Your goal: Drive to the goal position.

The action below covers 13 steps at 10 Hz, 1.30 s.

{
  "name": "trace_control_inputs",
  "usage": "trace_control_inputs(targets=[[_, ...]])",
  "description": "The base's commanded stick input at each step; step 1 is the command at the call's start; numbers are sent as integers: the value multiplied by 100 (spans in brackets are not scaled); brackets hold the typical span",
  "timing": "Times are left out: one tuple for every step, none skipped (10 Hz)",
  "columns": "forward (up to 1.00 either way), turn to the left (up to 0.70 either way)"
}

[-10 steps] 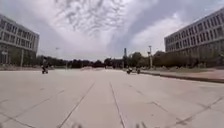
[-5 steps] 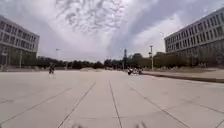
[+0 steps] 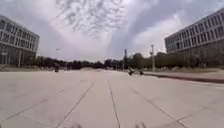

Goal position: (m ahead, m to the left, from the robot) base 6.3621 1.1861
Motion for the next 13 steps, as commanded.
trace_control_inputs(targets=[[70, 0], [70, 0], [70, 0], [70, 0], [70, 0], [70, 0], [70, 0], [70, 0], [70, 0], [70, 0], [70, 0], [70, 0], [70, 0]])
